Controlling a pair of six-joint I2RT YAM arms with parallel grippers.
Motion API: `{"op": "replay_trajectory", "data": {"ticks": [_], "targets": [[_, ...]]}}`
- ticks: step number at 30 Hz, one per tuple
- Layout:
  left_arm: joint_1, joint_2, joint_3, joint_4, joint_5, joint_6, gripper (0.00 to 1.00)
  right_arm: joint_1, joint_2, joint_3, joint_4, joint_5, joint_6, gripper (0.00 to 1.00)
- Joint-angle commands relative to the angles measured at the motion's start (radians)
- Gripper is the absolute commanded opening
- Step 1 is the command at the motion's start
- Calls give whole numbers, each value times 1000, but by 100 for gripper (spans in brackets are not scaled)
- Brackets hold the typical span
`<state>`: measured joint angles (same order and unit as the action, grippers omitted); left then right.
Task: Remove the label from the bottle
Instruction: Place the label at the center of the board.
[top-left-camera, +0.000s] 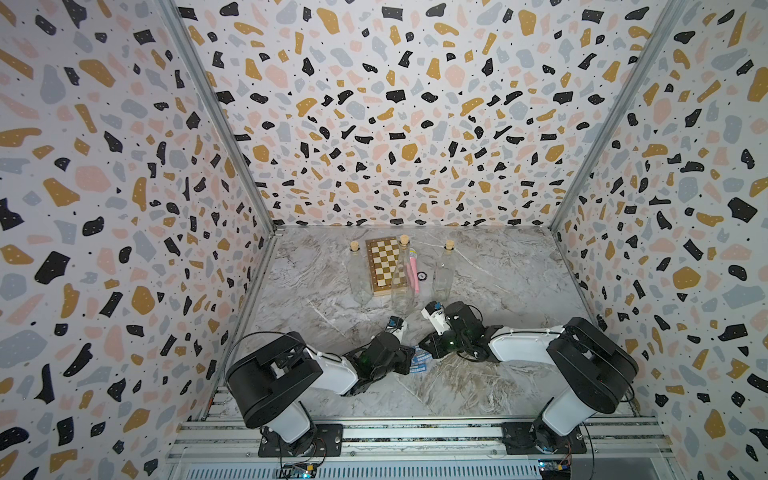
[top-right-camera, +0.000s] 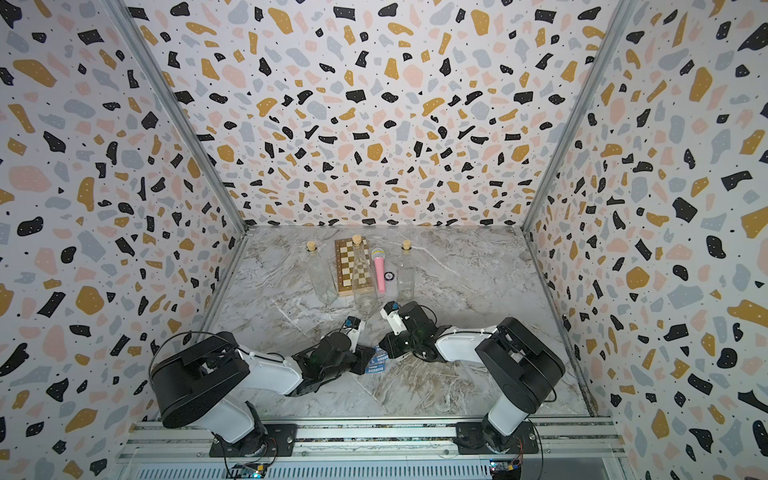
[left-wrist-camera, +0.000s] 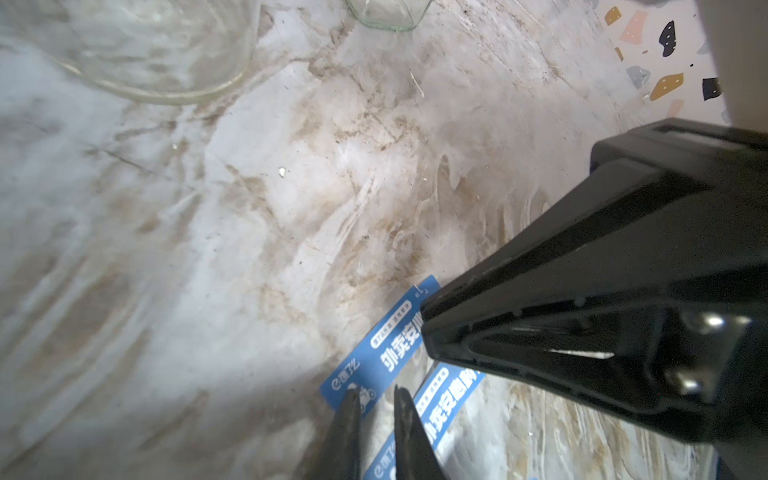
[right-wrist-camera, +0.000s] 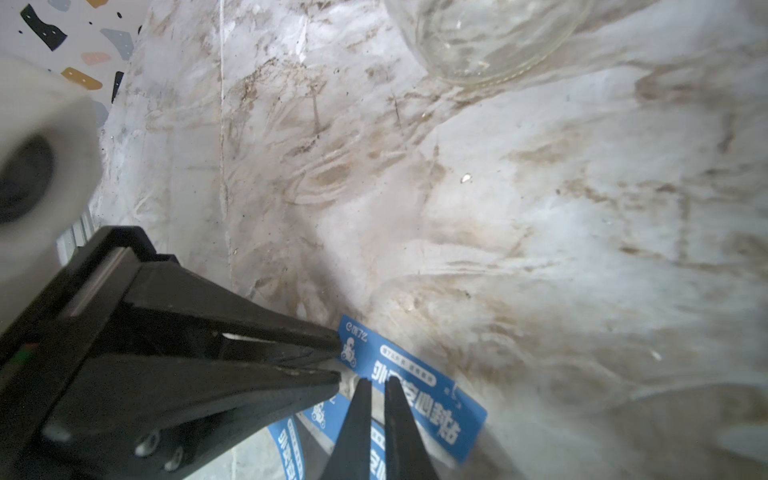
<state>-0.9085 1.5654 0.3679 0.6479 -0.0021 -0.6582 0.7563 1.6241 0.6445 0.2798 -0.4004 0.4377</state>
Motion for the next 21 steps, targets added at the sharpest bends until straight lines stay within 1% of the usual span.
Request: {"op": "replay_trajectory", "data": {"ticks": [1,9,21], "targets": [[7,-38,-21,-18,-18,2,17,8,13,26,-5,-8,2,11],[11,-99,-24,-69,-44,16,17,12,54,28,9,-7,4,11],[16,-160,-40,-118,-84,31,21,43,93,44,16,-5,11,11]]}}
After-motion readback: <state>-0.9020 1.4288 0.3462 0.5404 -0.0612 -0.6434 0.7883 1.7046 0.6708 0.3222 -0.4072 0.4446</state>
